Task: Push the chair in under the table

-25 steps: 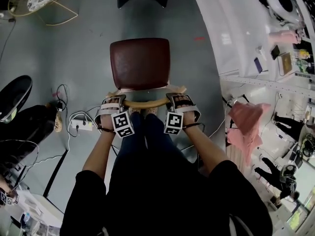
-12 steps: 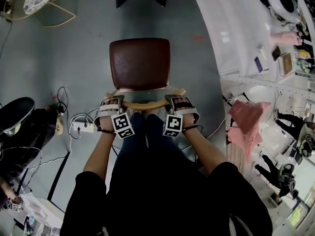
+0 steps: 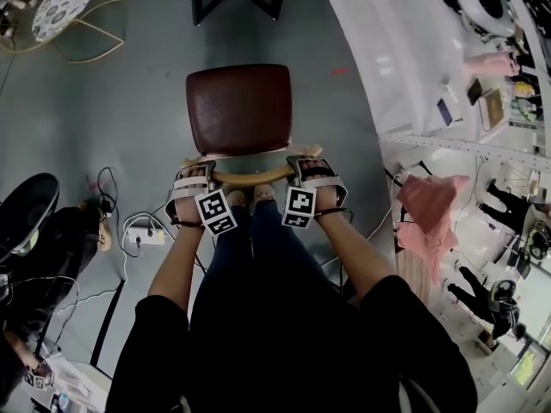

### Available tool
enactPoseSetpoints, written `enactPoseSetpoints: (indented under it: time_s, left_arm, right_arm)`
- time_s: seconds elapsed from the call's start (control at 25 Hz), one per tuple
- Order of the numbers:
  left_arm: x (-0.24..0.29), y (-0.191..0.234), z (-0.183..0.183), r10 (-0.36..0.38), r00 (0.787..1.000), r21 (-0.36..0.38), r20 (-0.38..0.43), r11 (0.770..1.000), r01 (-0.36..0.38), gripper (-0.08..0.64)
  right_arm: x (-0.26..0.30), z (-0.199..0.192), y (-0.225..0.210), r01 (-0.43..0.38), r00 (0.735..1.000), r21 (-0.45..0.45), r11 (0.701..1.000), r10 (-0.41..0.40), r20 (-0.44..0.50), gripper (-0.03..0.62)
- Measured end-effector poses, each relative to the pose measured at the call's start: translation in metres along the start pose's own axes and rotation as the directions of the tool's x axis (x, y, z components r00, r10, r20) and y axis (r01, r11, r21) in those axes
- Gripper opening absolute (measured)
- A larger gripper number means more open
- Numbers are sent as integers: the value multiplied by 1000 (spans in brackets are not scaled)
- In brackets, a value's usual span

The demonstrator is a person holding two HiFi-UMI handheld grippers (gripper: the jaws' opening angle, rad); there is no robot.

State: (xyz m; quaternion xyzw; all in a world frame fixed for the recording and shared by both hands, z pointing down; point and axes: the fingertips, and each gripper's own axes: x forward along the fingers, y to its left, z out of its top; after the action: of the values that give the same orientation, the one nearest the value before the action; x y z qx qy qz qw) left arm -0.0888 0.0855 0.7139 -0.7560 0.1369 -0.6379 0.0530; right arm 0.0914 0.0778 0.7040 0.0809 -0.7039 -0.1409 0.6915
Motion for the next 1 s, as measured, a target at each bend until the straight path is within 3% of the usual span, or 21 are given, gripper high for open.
enactPoseSetpoints:
  time_s: [0.52, 0.68, 1.0]
  left_arm:
    - [8, 30, -11, -10, 999, 17, -48, 1000, 10, 261]
    - [9, 45, -13, 18, 998, 32, -55, 999, -16, 261]
    - [9, 50, -10, 27, 998, 51, -65, 998, -24, 262]
  right_arm:
    - [9, 11, -20, -39, 998, 5, 999, 39, 55, 206]
    - [7, 13, -34, -31, 998, 15, 999, 30, 59, 206]
    - [11, 11, -36, -79, 994, -40, 996, 82, 78, 204]
